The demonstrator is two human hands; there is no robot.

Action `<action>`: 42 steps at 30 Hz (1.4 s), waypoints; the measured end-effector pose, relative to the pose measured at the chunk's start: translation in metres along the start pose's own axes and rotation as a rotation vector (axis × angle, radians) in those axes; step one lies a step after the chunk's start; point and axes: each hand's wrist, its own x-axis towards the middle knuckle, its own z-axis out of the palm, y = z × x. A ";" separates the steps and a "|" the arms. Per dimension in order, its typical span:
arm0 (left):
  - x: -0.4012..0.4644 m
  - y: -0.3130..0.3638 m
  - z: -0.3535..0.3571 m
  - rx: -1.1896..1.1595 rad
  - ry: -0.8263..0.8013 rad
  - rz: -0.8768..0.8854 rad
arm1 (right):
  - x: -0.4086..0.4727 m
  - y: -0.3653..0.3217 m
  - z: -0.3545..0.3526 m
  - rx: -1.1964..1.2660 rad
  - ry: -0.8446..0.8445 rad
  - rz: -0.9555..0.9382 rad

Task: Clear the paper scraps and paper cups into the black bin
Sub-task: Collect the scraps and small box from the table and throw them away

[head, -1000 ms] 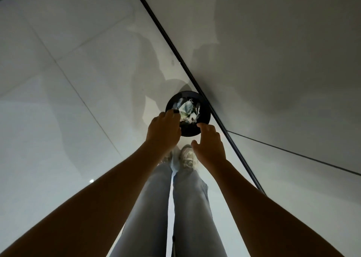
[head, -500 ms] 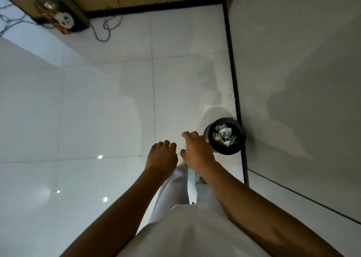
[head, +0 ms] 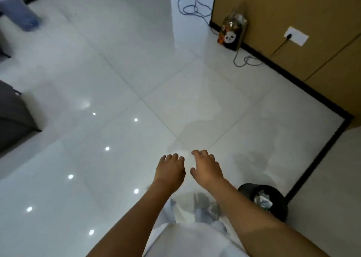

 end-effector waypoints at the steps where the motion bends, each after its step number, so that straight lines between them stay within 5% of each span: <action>1: -0.010 -0.025 0.000 -0.035 0.022 -0.055 | 0.004 -0.024 0.004 -0.038 -0.017 -0.039; 11: -0.135 -0.286 0.007 -0.282 0.112 -0.534 | 0.045 -0.297 0.086 -0.312 -0.141 -0.426; 19: -0.207 -0.422 0.010 -0.433 0.163 -0.840 | 0.067 -0.463 0.137 -0.448 -0.231 -0.692; 42: -0.195 -0.806 -0.049 -0.702 0.312 -1.318 | 0.255 -0.888 0.185 -0.646 -0.394 -1.022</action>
